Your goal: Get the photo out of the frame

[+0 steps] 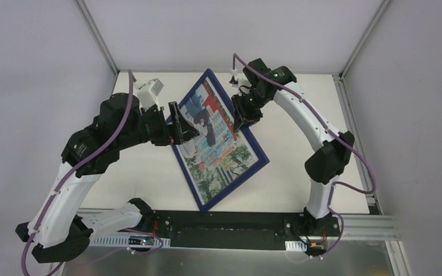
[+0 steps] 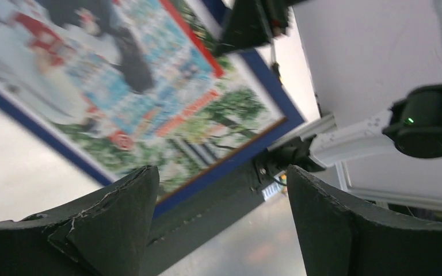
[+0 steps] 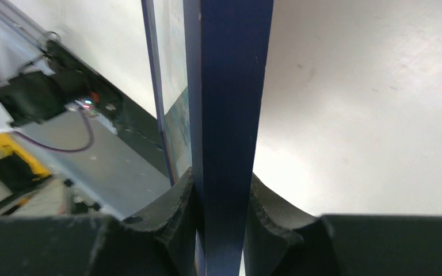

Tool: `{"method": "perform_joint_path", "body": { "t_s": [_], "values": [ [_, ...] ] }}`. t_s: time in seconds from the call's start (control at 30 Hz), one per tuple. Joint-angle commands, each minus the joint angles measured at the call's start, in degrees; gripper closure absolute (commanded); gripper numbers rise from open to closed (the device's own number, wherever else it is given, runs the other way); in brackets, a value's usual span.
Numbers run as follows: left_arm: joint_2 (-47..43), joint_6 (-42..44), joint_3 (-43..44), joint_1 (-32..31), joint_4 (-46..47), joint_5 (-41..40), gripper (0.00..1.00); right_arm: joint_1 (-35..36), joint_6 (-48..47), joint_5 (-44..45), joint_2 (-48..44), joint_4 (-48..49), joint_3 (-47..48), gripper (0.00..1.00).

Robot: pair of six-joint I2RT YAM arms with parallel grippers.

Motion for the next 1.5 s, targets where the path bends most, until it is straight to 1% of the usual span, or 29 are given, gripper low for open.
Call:
{"method": "perform_joint_path", "body": {
  "t_s": [0.0, 0.1, 0.23, 0.3, 0.37, 0.4, 0.43, 0.57, 0.67, 0.73, 0.83, 0.87, 0.93, 1.07, 1.13, 1.2, 1.27, 1.33, 1.47],
  "values": [
    [-2.61, 4.11, 2.17, 0.62, -2.31, -10.42, 0.16, 1.19, -18.1, 20.83, -7.0, -6.12, 6.5, 1.0],
    [-3.41, 5.75, 3.34, 0.58, -2.51, -12.87, 0.16, 2.9, -22.37, 28.0, -6.87, -5.2, 12.05, 1.0],
    [-2.81, 8.7, 7.36, 0.62, -3.92, -16.16, 0.16, 8.47, -30.45, 39.33, -5.46, -2.57, 16.85, 1.0],
    [-2.27, 10.35, 9.85, 0.62, -4.68, -17.59, 0.16, 10.46, -33.24, 41.78, -4.54, -1.55, 18.55, 1.0],
    [-2.12, 12.38, 11.06, 0.62, -5.02, -18.32, 0.15, 12.72, -36.68, 45.41, -4.12, -0.29, 18.06, 1.0],
    [-2.17, 13.03, 11.17, 0.62, -5.19, -18.86, 0.15, 14.0, -38.57, 49.61, -3.94, 1.41, 17.3, 1.0],
    [-2.28, 13.36, 11.05, 0.62, -5.21, -19.5, 0.14, 14.98, -40.51, 51.63, -3.67, 1.99, 17.34, 1.0],
    [-2.15, 14.15, 11.19, 0.62, -5.26, -20.89, 0.13, 17.84, -48.31, 54.83, -3.35, 5.74, 16.38, 1.0],
    [-2.3, 13.68, 11.78, 0.63, -5.16, -22.43, 0.13, 20.49, -51.0, 56.15, -4.84, 8.81, 12.45, 1.0],
    [-2.67, 14.22, 12.56, 0.62, -5.21, -23.2, 0.13, 23.2, -52.01, 56.74, -7.74, 13.24, 6.39, 1.0],
    [-3.71, 15.88, 13.32, 0.62, -5.22, -24.54, 0.13, 28.26, -54.52, 58.52, -14.75, 25.06, -9.72, 1.0],
    [-4.08, 16.32, 13.44, 0.62, -5.26, -25.2, 0.13, 29.97, -55.23, 59.17, -16.92, 28.46, -17.01, 1.0],
    [-5.33, 16.82, 13.39, 0.62, -5.26, -26.42, 0.12, 32.83, -55.55, 61.08, -20.33, 34.59, -26.08, 1.0],
    [-7.59, 17.15, 12.26, 0.62, -5.26, -27.05, 0.12, 35.06, -54.22, 61.14, -25.1, 44.79, -41.55, 1.0],
    [-8.47, 17.14, 11.32, 0.61, -5.31, -27.01, 0.12, 35.1, -54.57, 60.95, -26.28, 49.94, -47.56, 1.0],
    [-9.09, 17.08, 10.76, 0.63, -5.71, -26.67, 0.12, 34.46, -54.69, 59.5, -26.39, 53.34, -51.15, 1.0],
    [-9.44, 16.89, 11.0, 0.58, -6.66, -25.8, 0.12, 33.48, -56.15, 58.68, -25.99, 58.95, -55.01, 1.0],
    [-9.69, 16.88, 11.2, 0.62, -7.51, -24.97, 0.12, 32.16, -58.24, 57.91, -24.65, 66.57, -59.02, 1.0],
    [-10.22, 16.57, 11.32, 0.62, -9.57, -24.15, 0.12, 29.06, -61.82, 56.79, -20.02, 76.47, -63.87, 1.0]
  ]
}}
